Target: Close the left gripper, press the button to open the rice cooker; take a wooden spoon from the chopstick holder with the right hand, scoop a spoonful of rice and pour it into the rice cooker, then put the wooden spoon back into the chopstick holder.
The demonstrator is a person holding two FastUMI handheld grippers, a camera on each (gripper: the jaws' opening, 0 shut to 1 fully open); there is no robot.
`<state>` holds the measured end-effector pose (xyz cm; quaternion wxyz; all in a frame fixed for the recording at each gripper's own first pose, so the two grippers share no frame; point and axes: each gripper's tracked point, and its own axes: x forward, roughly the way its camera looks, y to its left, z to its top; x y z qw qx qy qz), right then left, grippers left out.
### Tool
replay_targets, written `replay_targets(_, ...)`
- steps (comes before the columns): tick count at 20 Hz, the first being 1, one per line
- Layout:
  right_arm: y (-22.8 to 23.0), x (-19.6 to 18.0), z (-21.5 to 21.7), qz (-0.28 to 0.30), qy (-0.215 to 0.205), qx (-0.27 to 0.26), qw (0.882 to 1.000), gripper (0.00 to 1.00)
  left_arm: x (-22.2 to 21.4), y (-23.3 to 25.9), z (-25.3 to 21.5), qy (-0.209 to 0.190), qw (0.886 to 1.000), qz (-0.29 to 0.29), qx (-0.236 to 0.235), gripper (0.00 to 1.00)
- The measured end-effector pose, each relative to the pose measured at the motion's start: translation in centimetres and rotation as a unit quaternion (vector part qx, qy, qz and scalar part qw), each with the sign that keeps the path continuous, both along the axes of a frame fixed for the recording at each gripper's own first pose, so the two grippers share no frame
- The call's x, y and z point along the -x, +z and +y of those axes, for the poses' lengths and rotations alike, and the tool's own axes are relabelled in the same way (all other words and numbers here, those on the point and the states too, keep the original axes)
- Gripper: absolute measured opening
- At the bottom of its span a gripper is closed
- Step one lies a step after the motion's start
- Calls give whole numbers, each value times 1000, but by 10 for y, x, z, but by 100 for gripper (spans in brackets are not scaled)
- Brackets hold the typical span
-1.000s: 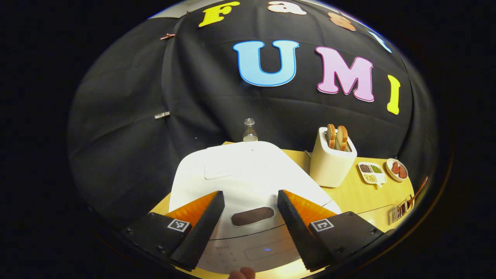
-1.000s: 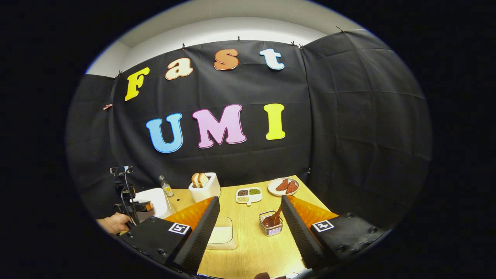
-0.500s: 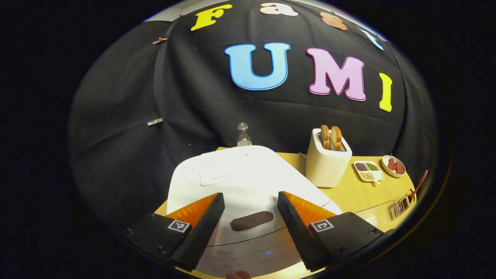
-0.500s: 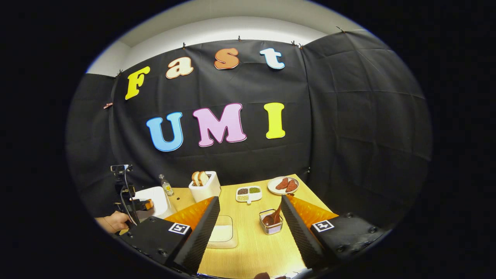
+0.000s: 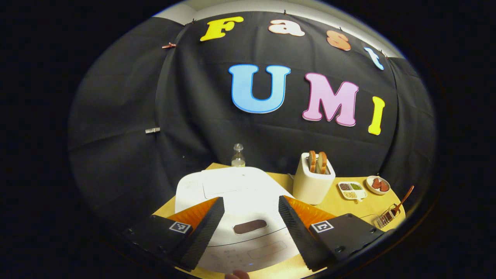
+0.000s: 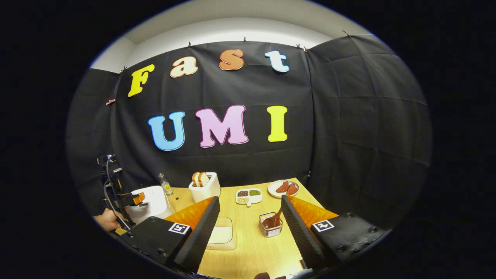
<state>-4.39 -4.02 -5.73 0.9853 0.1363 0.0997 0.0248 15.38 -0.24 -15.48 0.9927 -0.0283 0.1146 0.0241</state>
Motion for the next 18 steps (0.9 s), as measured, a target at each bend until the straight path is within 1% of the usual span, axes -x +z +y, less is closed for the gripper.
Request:
replay_targets(4, 7, -8, 12, -12, 9, 9, 1000, 98, 25, 29, -2, -28, 999, -35, 19, 97)
replay_targets(10, 24, -17, 38, -42, 26, 37, 998, 98, 71, 81, -4, -67, 994, -84, 32, 97)
replay_targets(16, 46, -19, 73, -82, 51, 55, 994, 99, 119, 124, 13, -70, 990, -122, 21, 97)
replay_targets(18, 52, -20, 83, -92, 56, 60, 992, 99, 135, 139, 18, -75, 987, -139, 11, 97)
